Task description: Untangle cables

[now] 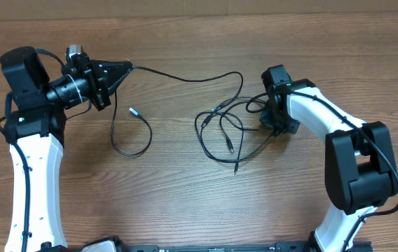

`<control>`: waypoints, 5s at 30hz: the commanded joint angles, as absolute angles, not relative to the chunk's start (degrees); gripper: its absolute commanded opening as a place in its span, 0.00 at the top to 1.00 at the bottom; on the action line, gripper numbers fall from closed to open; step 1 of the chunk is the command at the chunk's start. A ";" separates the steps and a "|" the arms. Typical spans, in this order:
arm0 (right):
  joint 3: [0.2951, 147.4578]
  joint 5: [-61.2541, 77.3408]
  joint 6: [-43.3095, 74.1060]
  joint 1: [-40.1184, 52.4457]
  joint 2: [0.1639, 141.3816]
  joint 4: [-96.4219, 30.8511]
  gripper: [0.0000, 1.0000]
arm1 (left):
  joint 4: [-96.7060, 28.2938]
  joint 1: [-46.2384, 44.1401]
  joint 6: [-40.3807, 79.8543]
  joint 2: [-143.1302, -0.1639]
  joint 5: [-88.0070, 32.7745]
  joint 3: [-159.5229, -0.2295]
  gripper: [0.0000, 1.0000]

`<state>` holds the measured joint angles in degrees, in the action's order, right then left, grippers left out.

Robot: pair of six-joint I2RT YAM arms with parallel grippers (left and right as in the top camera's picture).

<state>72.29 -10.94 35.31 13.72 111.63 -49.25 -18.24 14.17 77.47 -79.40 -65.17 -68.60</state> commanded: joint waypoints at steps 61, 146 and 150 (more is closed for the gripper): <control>72.31 -3.68 33.95 12.78 111.42 -46.63 0.85 | -47.53 20.97 28.32 -97.14 -10.57 -70.17 0.00; 72.31 -3.73 34.00 12.78 111.42 -46.61 0.00 | -10.87 19.07 20.95 -97.38 -29.21 -60.38 0.55; 72.31 -3.70 34.02 12.78 111.42 -46.61 0.00 | -20.84 18.13 20.47 -97.38 -30.57 -65.60 0.96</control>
<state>72.29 -3.38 34.06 13.06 111.63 -46.74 -18.28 19.05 22.65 -96.84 -25.19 -61.47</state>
